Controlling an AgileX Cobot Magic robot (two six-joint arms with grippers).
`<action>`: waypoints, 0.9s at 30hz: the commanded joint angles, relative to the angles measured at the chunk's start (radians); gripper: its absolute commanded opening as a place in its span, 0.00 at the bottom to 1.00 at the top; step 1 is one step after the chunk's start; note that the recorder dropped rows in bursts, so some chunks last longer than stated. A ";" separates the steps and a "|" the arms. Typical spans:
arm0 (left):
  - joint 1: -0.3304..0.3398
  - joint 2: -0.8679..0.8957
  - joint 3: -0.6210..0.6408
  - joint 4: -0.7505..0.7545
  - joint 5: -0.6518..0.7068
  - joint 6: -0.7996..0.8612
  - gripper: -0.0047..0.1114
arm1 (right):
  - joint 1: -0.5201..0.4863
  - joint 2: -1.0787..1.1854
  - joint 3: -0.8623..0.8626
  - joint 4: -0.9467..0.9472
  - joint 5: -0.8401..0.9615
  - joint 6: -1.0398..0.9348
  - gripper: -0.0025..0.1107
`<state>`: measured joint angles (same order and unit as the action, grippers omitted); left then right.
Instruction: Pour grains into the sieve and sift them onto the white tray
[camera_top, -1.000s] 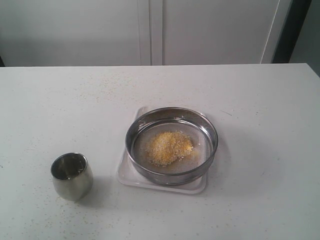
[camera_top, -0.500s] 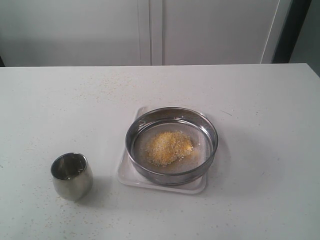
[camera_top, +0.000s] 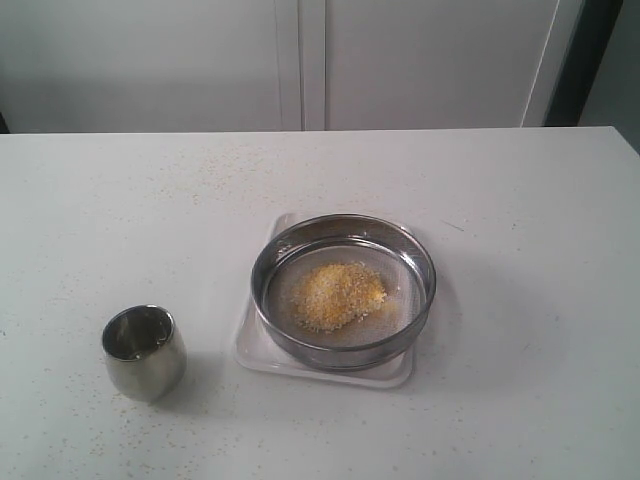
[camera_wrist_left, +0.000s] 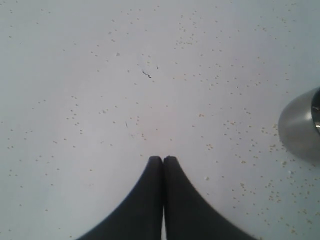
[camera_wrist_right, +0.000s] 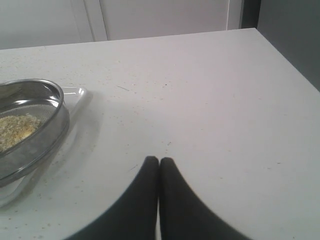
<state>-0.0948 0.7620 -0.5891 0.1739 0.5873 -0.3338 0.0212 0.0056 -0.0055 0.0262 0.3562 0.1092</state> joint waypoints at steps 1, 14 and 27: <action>0.002 -0.009 -0.004 -0.005 0.012 -0.007 0.04 | 0.003 -0.006 0.006 0.003 -0.014 0.001 0.02; 0.002 -0.009 -0.004 -0.005 0.012 -0.005 0.04 | 0.003 -0.006 0.006 0.003 -0.014 0.001 0.02; 0.002 -0.009 -0.004 -0.005 0.012 -0.003 0.04 | 0.003 -0.006 0.006 0.001 -0.201 -0.001 0.02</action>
<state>-0.0948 0.7620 -0.5891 0.1739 0.5873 -0.3338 0.0212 0.0056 -0.0055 0.0262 0.2149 0.1092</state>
